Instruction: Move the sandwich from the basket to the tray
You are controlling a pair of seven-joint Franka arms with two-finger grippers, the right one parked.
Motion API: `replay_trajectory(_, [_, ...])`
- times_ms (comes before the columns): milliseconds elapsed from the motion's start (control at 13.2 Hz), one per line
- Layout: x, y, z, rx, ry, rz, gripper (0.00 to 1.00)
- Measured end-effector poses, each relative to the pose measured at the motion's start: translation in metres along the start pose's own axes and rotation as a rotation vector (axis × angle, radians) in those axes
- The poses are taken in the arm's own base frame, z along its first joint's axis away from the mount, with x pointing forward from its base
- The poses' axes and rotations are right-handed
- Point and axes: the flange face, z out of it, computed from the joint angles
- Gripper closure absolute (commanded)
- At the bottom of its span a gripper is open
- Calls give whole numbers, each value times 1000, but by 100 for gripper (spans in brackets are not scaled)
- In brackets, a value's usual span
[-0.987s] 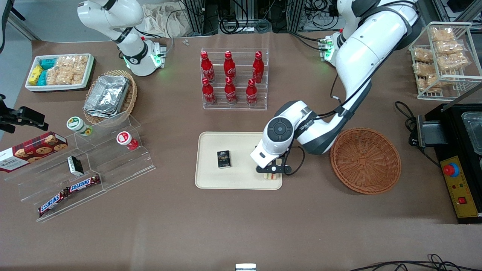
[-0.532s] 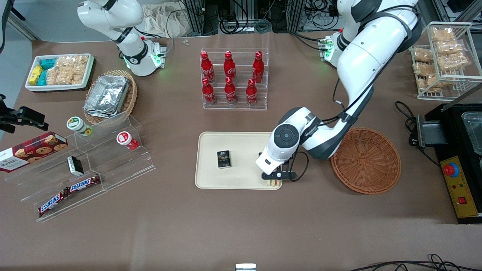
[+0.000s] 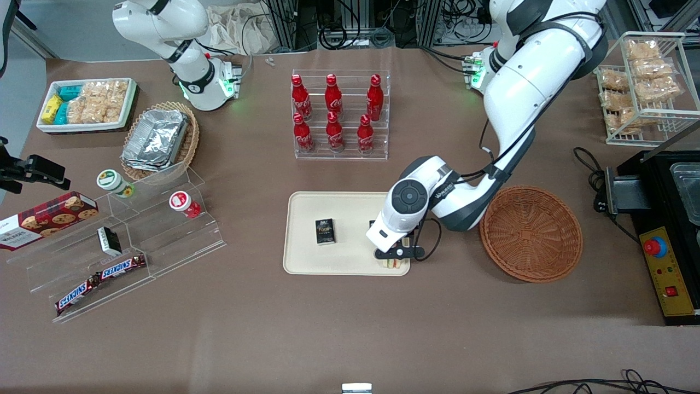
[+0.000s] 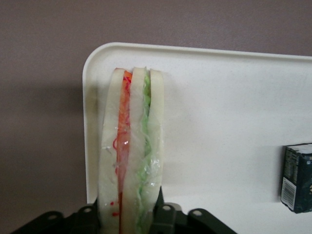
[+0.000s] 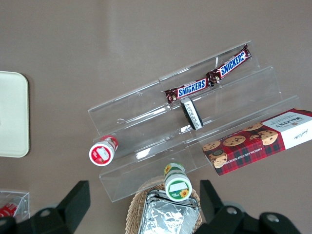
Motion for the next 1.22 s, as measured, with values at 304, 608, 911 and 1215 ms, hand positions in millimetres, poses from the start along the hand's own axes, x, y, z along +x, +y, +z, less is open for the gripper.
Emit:
replay_trajectory(304, [12,-2,-23,7,65,1,0])
replay_trajectory(608, [18,-30,-108,74,126,-41,0])
replay_trajectory(911, [-5,-102,-162,101,108,-54,0])
replay_trajectory(1215, [1,-208,-216,81,40,-1,0])
